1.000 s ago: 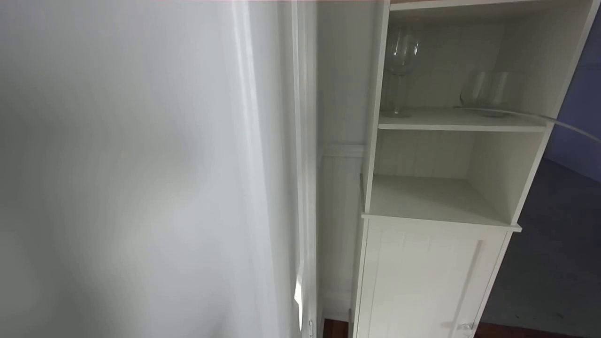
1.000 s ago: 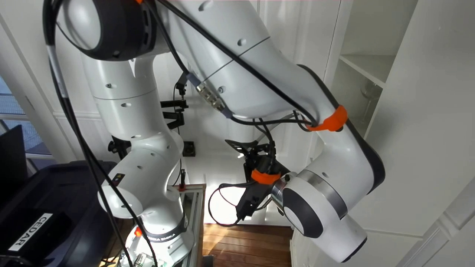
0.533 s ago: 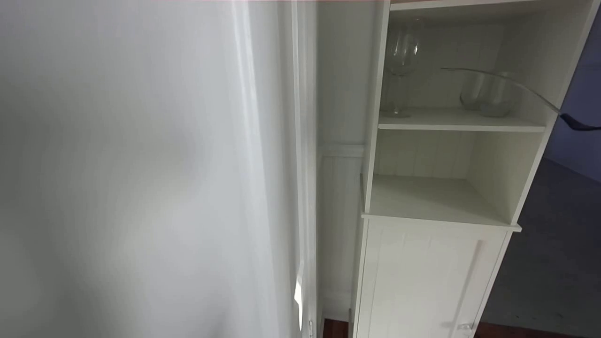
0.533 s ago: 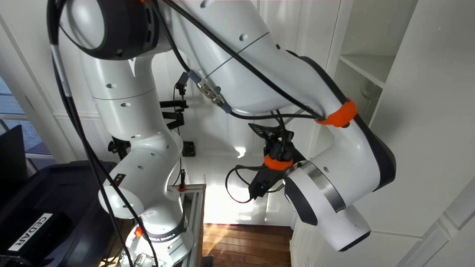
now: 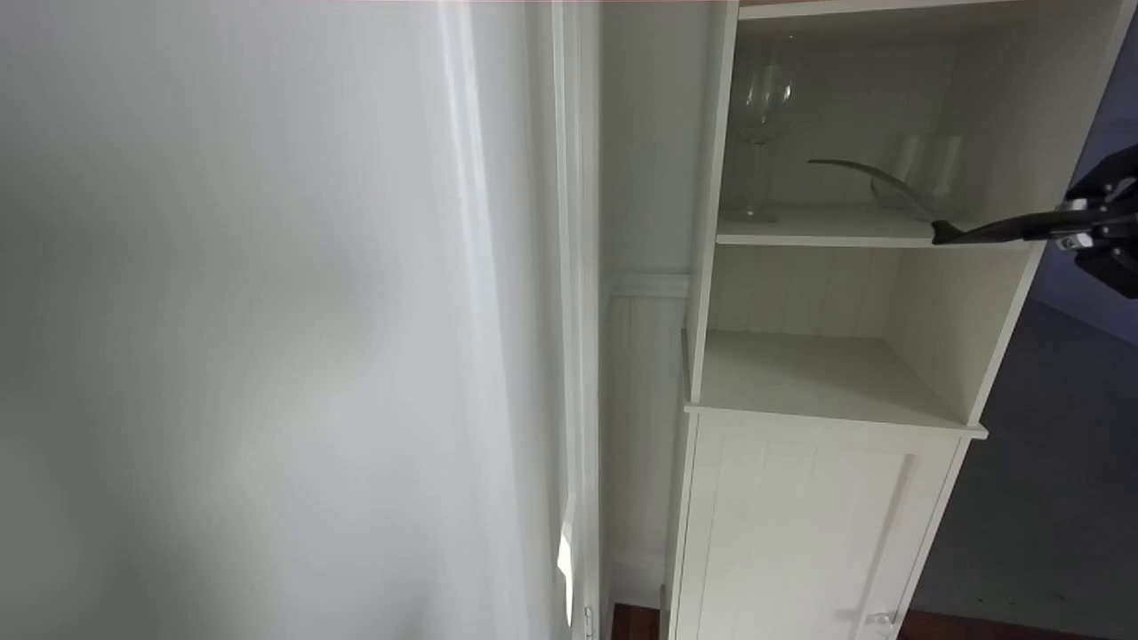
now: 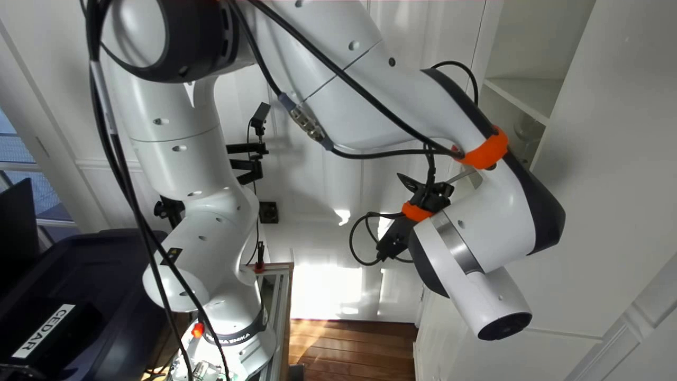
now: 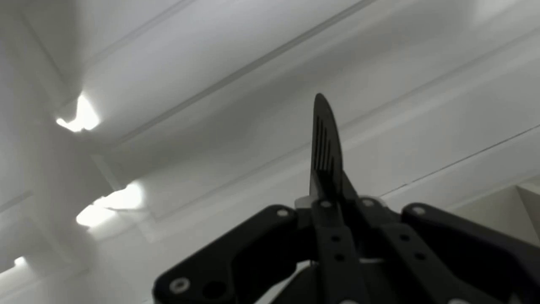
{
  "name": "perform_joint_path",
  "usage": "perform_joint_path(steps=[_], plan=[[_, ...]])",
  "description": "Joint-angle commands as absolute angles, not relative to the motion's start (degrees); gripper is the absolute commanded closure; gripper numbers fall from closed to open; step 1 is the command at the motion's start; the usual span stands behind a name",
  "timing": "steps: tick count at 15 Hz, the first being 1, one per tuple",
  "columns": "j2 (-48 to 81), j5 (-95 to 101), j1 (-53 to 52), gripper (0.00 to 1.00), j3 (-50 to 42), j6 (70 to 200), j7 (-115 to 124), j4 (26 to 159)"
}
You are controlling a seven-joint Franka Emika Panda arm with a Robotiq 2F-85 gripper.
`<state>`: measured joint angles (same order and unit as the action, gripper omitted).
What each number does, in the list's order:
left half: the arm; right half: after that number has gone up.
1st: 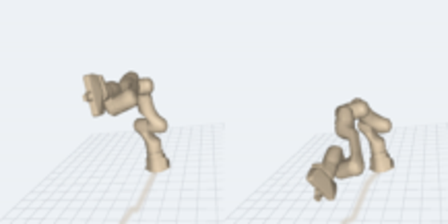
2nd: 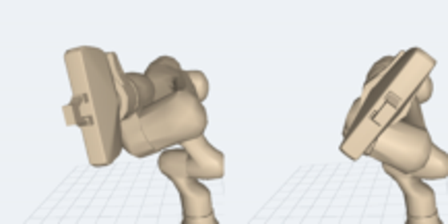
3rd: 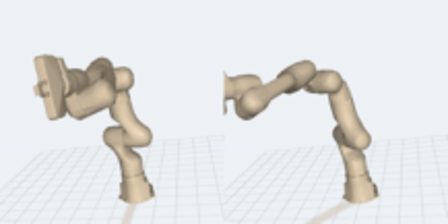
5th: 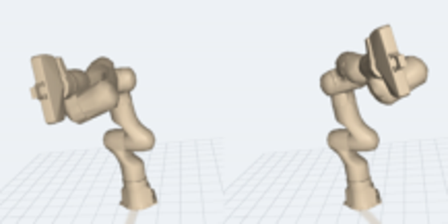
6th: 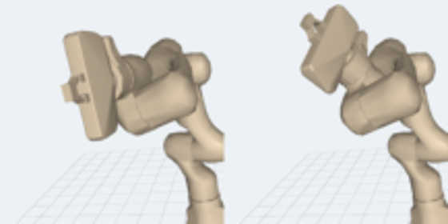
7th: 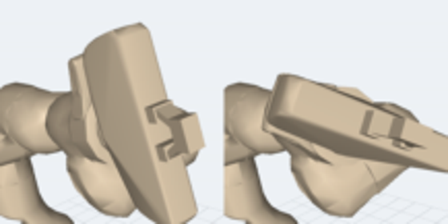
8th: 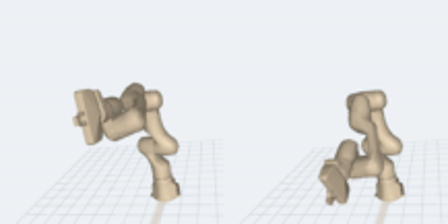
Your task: Move the spatula to the top shelf
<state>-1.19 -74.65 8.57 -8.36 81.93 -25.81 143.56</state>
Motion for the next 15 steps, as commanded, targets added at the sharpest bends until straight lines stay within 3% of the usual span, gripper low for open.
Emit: perform_joint_path(steps=[1, 6, 15], plan=[[-4.0, -80.0, 7.9, 0.99, -7.5, 86.5, -20.6, 144.0], [-3.6, -83.9, 6.6, 0.99, -6.0, 92.3, -15.2, 142.4], [-1.2, -83.6, 6.9, 0.99, -6.4, 89.0, -16.4, 141.2]])
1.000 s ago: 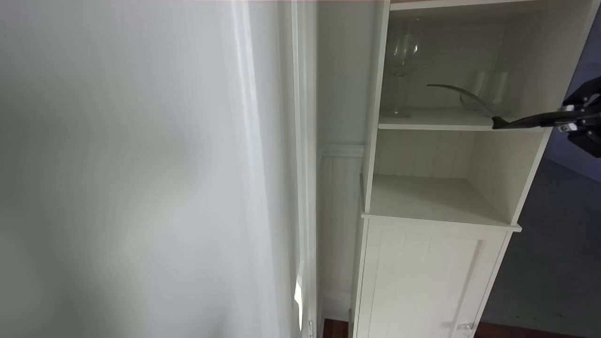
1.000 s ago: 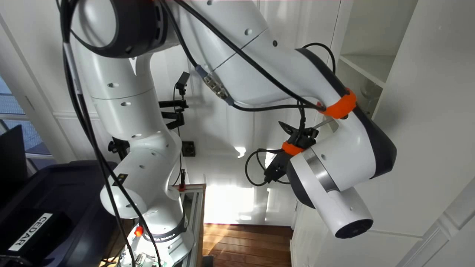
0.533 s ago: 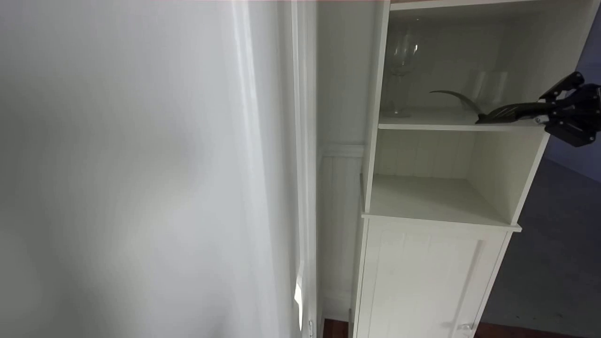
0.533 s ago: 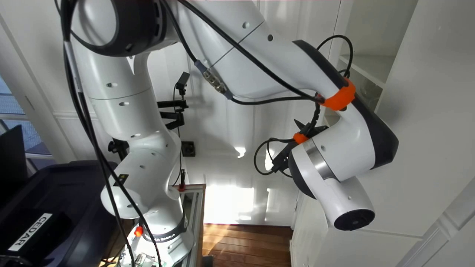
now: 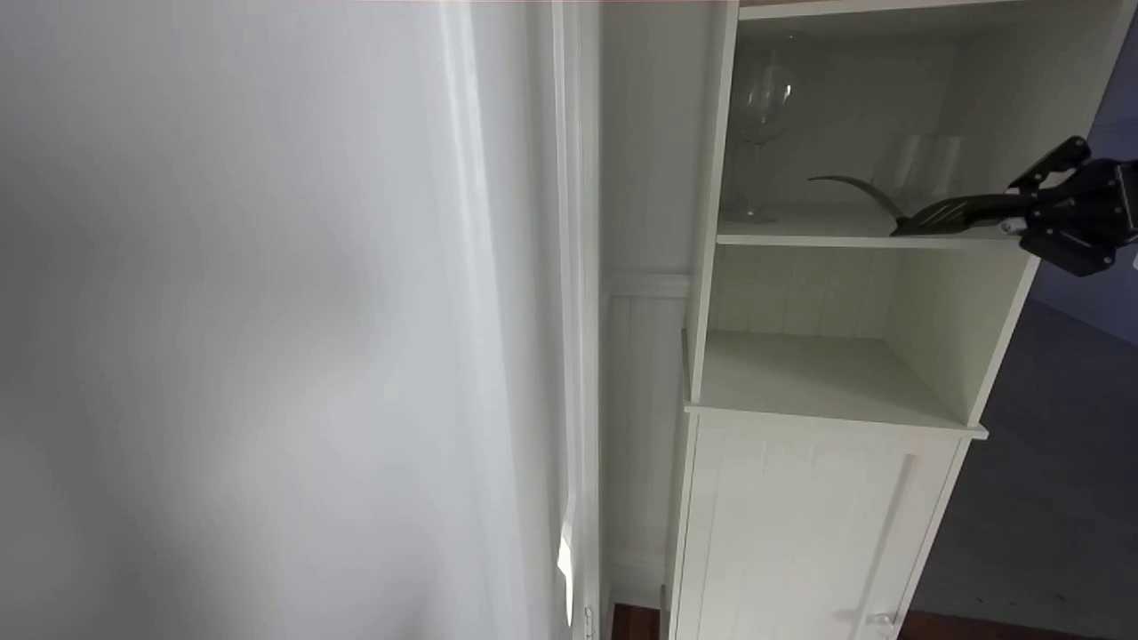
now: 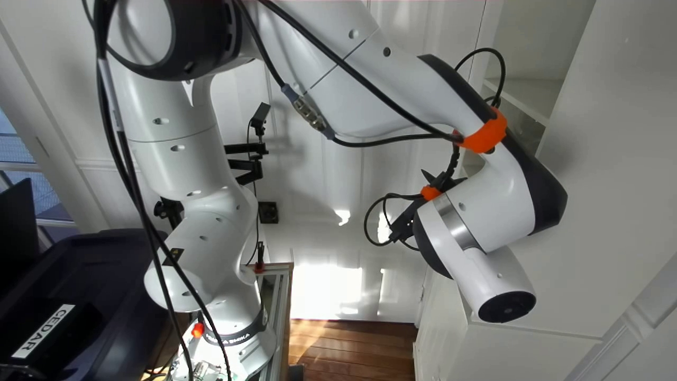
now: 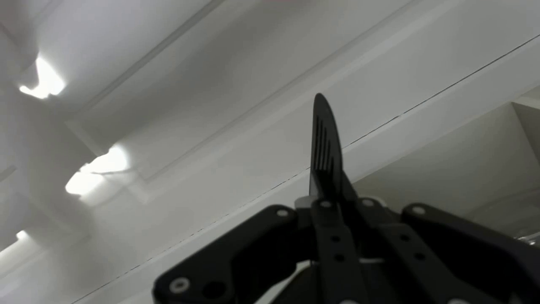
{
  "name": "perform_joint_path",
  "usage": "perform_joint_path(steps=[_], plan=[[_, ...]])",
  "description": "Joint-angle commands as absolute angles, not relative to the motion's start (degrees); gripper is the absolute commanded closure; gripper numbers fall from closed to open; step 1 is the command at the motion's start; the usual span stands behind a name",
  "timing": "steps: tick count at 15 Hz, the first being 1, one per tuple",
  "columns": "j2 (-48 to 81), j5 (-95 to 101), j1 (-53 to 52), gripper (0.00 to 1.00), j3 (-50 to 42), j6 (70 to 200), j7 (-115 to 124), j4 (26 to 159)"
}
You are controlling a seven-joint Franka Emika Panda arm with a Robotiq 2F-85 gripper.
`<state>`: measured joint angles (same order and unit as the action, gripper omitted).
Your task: Move the spatula to the top shelf
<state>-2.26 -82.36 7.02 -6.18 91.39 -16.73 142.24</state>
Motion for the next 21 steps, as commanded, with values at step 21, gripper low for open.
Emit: perform_joint_path(steps=[21], plan=[[4.9, -96.8, 3.5, 0.99, -4.0, 101.0, -15.8, 134.3]])
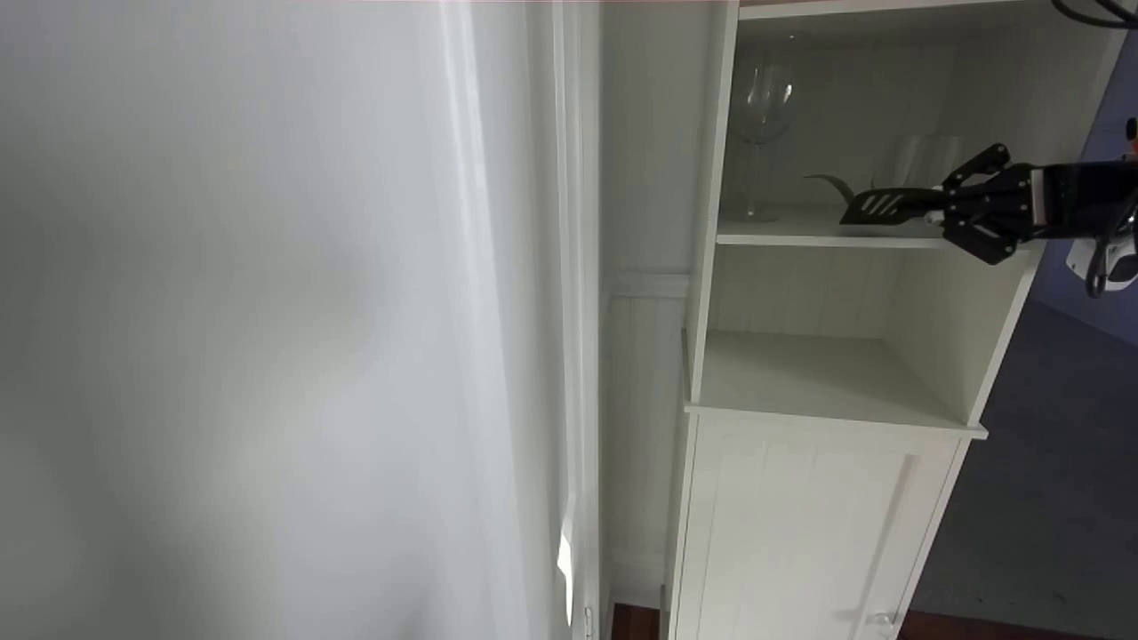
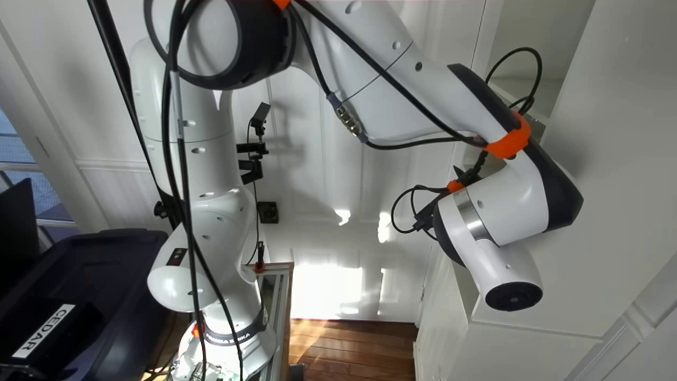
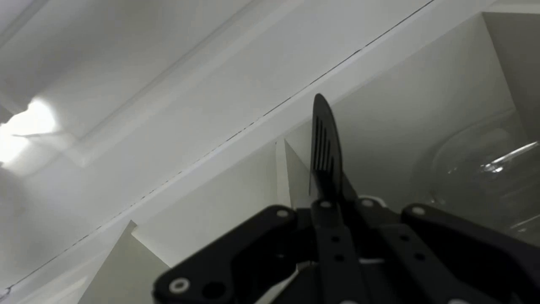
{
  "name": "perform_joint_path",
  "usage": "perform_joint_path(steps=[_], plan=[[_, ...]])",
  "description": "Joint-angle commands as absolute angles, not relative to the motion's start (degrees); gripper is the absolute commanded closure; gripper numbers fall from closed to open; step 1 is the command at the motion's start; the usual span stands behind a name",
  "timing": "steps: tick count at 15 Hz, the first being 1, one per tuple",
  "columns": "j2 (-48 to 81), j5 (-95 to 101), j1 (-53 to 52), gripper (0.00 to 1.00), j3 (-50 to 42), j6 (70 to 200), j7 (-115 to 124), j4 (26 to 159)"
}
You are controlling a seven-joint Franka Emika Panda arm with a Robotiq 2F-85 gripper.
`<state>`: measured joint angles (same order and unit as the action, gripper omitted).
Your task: Move the spatula to the top shelf
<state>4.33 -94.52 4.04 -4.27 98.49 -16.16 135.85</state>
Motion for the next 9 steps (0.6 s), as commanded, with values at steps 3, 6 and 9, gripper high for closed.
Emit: perform_joint_path(steps=[3, 6, 9], plan=[[5.9, -96.6, 3.2, 0.99, -3.7, 102.0, -14.7, 133.0], [6.7, -96.1, 2.9, 0.99, -3.5, 101.6, -13.7, 132.6], [7.4, -96.0, 2.8, 0.78, -3.4, 101.6, -12.8, 132.1]])
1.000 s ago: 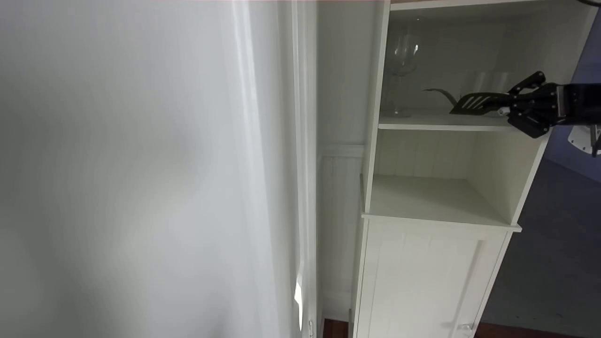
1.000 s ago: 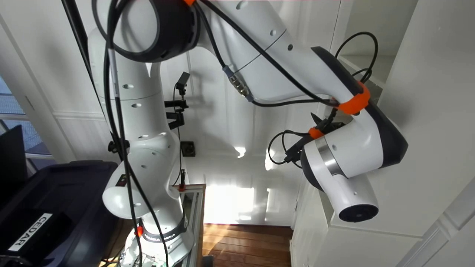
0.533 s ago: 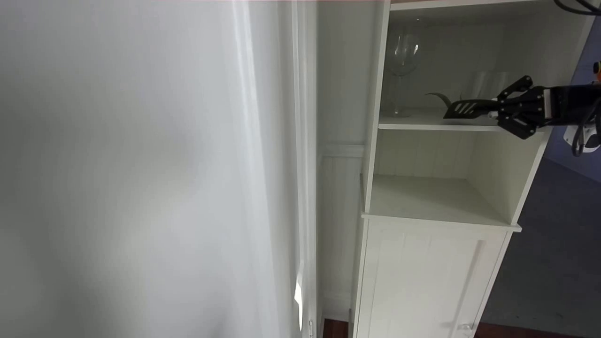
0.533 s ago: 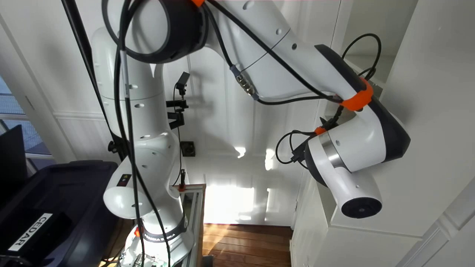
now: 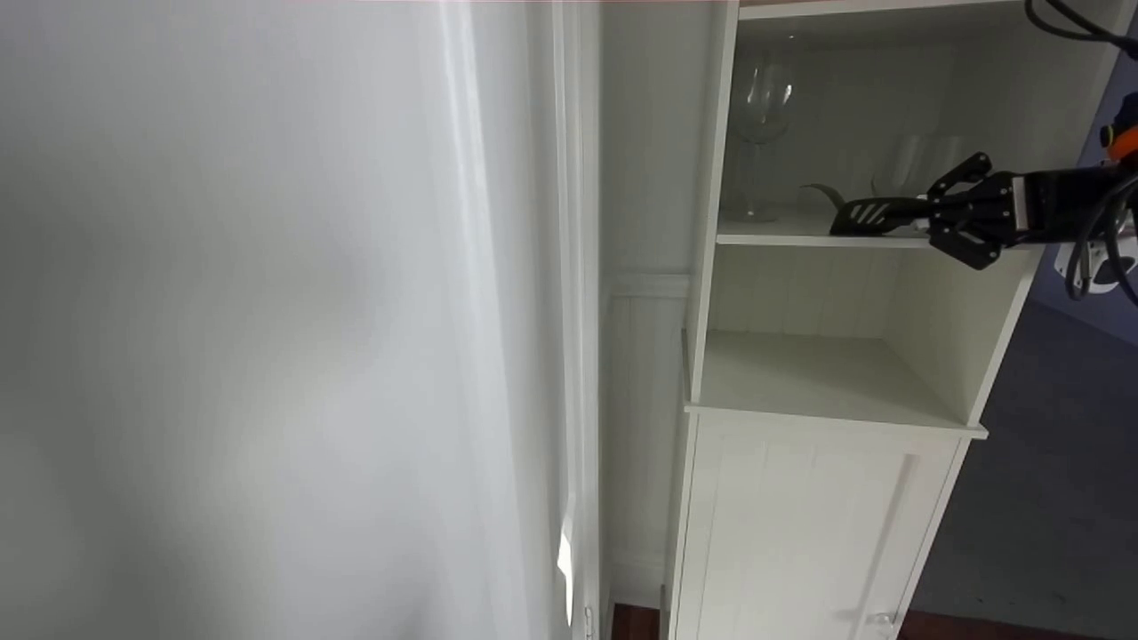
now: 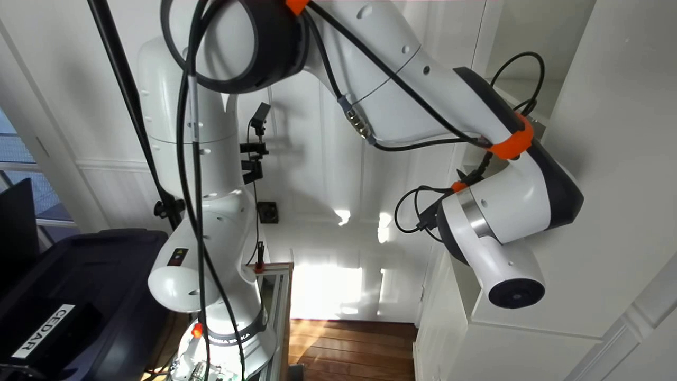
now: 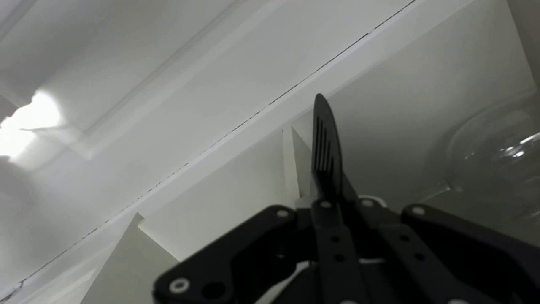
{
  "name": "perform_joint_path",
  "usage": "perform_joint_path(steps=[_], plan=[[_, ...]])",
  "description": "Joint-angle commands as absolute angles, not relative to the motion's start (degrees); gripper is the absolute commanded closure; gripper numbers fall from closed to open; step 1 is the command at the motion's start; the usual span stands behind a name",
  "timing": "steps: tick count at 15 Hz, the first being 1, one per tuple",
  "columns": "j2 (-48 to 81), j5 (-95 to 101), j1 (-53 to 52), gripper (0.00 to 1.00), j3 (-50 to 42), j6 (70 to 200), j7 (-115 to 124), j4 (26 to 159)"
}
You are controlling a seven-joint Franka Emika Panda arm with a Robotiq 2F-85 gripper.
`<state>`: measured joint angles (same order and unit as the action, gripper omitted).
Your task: Move the spatula to the top shelf
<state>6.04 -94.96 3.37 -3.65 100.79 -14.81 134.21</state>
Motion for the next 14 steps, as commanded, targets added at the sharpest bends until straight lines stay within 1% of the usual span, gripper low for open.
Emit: perform_joint_path(steps=[1, 2, 3, 5, 8, 11, 14], plan=[[7.4, -96.0, 2.8, 0.69, -3.4, 101.6, -12.7, 132.1], [7.3, -96.0, 2.8, 0.64, -3.4, 101.7, -12.6, 132.1], [7.2, -96.1, 2.9, 0.56, -3.4, 101.5, -12.5, 132.2], [6.6, -95.8, 2.9, 0.43, -3.5, 101.5, -12.4, 132.7], [5.6, -95.3, 3.0, 0.21, -3.7, 101.8, -12.6, 133.7], [3.0, -93.8, 3.3, 0.02, -4.2, 102.7, -14.0, 136.0], [-0.5, -92.5, 4.2, 0.00, -5.0, 102.9, -16.5, 139.0]])
